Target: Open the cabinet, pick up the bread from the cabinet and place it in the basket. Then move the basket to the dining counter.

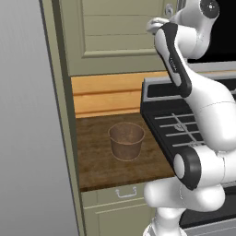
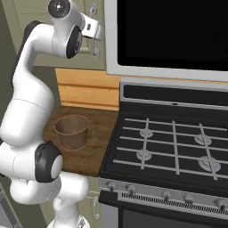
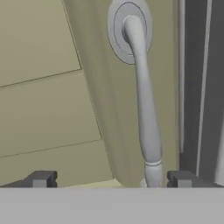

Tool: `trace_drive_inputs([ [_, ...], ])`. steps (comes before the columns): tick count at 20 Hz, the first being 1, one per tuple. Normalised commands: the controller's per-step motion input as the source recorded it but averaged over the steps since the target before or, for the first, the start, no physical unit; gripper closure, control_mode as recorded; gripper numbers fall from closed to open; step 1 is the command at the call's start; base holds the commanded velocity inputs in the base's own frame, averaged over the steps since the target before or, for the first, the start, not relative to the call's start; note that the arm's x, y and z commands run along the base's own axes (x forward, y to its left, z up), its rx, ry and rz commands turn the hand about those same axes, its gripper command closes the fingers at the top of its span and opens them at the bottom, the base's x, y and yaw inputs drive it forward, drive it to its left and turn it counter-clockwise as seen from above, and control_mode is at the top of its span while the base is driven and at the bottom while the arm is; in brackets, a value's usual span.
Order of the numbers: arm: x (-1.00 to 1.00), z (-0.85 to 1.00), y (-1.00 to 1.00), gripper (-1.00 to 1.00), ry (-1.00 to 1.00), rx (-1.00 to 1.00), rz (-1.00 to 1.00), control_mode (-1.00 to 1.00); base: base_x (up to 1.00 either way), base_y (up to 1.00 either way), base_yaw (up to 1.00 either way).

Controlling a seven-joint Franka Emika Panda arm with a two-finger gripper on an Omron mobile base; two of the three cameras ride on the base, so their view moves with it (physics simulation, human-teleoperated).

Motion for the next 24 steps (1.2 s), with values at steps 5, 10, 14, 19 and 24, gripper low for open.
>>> trace_drive_inputs([
  [5, 0.39, -0.18, 0.0, -1.0, -0.1, 0.0, 0.0, -1.0, 0.0, 0.0, 0.0],
  [10, 0.25, -0.02, 0.0, -1.0, -0.08, 0.0, 0.0, -1.0, 0.0, 0.0, 0.0],
  [14, 0.11, 0.0, 0.0, -1.0, -0.08, 0.0, 0.0, -1.0, 0.0, 0.0, 0.0],
  [19, 0.06, 0.0, 0.0, -1.0, -0.09, 0.0, 0.0, -1.0, 0.0, 0.0, 0.0],
  [24, 0.04, 0.0, 0.18, 1.0, -0.09, 0.0, 0.0, -1.0, 0.0, 0.0, 0.0],
])
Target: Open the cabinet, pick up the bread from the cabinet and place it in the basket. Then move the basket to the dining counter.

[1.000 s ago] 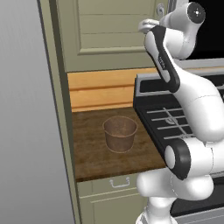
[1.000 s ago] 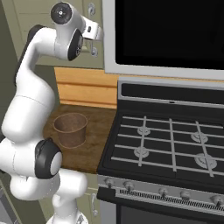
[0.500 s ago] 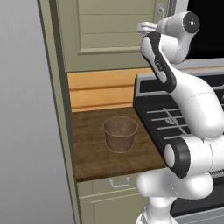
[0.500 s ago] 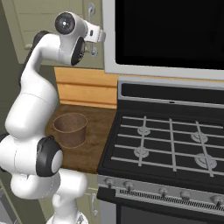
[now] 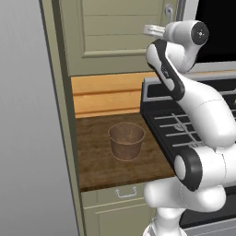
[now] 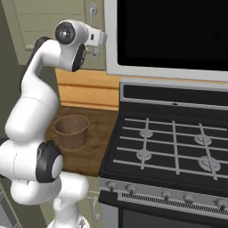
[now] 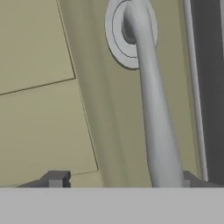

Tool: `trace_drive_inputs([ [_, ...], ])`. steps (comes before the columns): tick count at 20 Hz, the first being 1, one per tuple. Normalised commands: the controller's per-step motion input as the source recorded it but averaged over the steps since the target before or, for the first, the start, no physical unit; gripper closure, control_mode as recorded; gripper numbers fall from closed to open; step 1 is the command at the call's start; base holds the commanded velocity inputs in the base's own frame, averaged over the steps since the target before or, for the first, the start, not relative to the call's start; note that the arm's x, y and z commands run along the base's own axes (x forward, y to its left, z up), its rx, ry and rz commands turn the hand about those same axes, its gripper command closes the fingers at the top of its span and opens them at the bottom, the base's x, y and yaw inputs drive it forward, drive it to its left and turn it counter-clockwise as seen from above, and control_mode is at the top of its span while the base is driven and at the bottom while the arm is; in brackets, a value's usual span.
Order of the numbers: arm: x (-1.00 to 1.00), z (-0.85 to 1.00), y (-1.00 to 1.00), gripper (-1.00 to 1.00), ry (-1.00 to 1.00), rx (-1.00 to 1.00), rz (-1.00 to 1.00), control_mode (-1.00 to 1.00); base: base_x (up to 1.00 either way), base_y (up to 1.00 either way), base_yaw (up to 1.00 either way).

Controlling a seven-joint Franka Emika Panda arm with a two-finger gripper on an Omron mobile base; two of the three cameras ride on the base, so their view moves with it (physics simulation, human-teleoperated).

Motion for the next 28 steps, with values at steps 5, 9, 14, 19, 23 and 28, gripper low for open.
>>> trace_drive_inputs([
  [5, 0.02, 0.04, 0.32, 1.0, -0.08, 0.0, 0.0, -1.0, 0.0, 0.0, 0.0],
  [9, -0.44, 0.29, 0.2, 1.0, -0.01, 0.0, 0.0, -1.0, 0.0, 0.0, 0.0],
  [14, -0.99, 0.44, 0.36, 1.0, 0.05, -0.06, 0.0, -1.0, 0.0, 0.0, 0.0],
  [19, -1.0, 0.49, 0.35, 1.0, 0.1, -0.06, 0.0, -1.0, 0.0, 0.0, 0.0],
  [23, -1.0, 0.36, 0.45, 1.0, 0.06, -0.06, 0.0, -1.0, 0.0, 0.0, 0.0],
  [28, -1.0, 0.07, 0.72, 1.0, 0.0, -0.09, -0.02, -1.0, 0.0, 0.0, 0.0],
])
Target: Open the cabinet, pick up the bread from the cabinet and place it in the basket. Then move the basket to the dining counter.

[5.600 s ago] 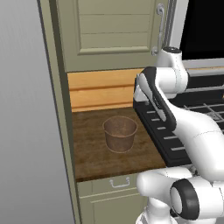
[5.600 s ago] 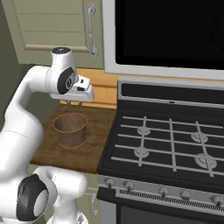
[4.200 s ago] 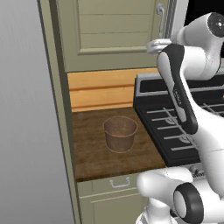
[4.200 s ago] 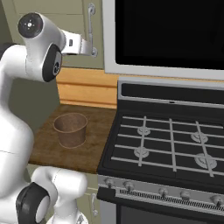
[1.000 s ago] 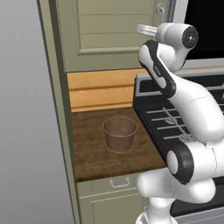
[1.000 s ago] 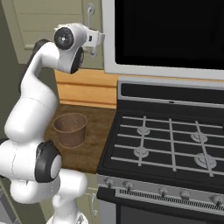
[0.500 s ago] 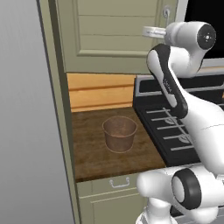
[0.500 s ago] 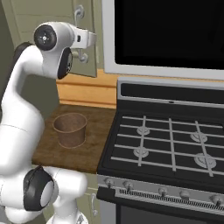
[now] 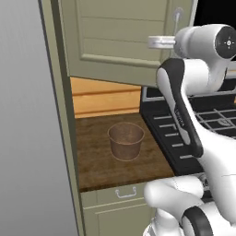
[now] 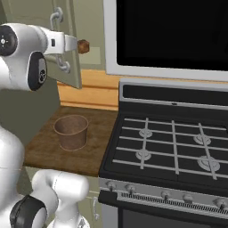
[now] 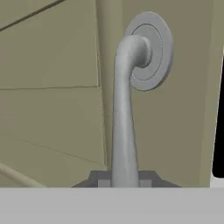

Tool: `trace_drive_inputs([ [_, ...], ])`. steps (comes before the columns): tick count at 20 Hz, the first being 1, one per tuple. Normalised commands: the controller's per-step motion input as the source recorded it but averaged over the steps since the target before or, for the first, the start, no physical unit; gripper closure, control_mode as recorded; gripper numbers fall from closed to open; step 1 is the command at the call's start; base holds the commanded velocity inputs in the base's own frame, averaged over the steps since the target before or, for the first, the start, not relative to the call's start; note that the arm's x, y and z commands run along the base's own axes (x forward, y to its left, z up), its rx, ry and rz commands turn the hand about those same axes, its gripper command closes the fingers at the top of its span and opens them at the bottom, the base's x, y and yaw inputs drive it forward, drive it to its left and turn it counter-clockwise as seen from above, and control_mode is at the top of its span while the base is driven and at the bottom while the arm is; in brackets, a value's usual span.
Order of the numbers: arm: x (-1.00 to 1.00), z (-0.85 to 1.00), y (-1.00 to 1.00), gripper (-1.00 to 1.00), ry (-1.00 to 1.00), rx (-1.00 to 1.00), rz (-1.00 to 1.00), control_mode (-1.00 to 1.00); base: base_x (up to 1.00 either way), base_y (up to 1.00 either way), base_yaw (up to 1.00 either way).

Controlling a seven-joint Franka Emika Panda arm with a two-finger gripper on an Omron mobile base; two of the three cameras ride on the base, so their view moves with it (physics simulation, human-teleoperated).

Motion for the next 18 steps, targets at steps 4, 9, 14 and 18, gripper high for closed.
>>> trace_drive_inputs([
  [4, -1.0, 0.0, 0.99, 1.0, 0.0, -0.12, -0.04, -1.0, 0.0, 0.0, 0.0],
  [9, -1.0, 0.03, 1.0, 1.0, 0.0, -0.08, -0.07, -1.0, 0.0, 0.0, 0.0],
  [14, -0.88, 0.0, 1.0, 1.0, 0.09, -0.01, -0.07, -1.0, 0.0, 0.0, 0.0],
  [18, -0.38, -0.16, 0.2, -1.0, 0.11, 0.0, -0.01, -1.0, 0.0, 0.0, 0.0],
])
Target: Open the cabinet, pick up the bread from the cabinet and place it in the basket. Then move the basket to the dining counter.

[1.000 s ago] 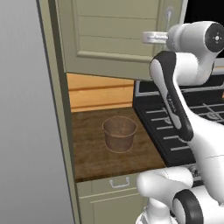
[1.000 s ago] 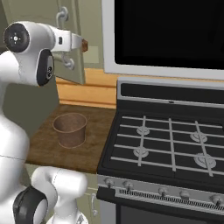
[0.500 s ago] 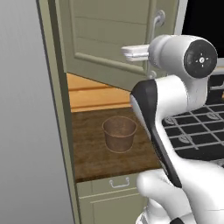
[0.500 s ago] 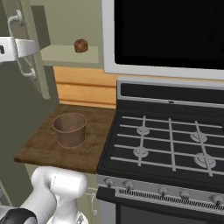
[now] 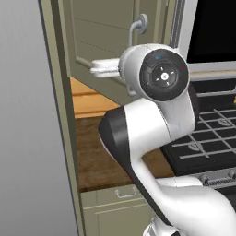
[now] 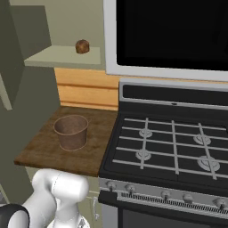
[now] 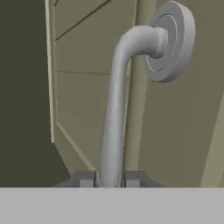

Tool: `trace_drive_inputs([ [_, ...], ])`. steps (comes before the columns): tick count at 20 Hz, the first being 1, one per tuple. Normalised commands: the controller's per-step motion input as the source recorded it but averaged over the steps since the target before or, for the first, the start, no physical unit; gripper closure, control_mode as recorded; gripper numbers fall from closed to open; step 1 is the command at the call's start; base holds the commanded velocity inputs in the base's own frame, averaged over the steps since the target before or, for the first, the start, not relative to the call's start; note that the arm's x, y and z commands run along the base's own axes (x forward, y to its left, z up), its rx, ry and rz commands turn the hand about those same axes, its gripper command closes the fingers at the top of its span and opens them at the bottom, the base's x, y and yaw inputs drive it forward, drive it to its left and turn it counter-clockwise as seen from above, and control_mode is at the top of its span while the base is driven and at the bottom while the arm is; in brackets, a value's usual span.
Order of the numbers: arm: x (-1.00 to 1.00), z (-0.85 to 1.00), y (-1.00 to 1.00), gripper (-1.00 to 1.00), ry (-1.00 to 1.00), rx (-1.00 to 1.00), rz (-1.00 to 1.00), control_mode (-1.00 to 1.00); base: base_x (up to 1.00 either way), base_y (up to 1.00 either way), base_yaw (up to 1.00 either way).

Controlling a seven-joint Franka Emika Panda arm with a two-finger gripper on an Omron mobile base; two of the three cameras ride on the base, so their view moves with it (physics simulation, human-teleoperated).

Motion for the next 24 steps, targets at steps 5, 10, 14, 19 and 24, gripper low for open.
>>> trace_drive_inputs([
  [5, -1.0, -0.18, -0.28, -1.0, 0.0, 0.05, 0.0, -1.0, 0.0, 0.0, 0.0],
  [10, -0.7, 0.0, -0.31, -1.0, 0.04, 0.2, 0.0, -1.0, 0.0, 0.0, 0.0],
  [14, 0.1, 0.03, -1.0, -1.0, 0.13, 0.33, 0.14, -1.0, 0.0, 0.0, 0.0],
  [19, 0.58, -0.01, -0.99, -1.0, 0.23, 0.35, 0.19, -1.0, 0.0, 0.0, 0.0],
  [24, 1.0, -0.58, -0.49, -1.0, 0.29, 0.34, 0.14, -1.0, 0.0, 0.0, 0.0],
])
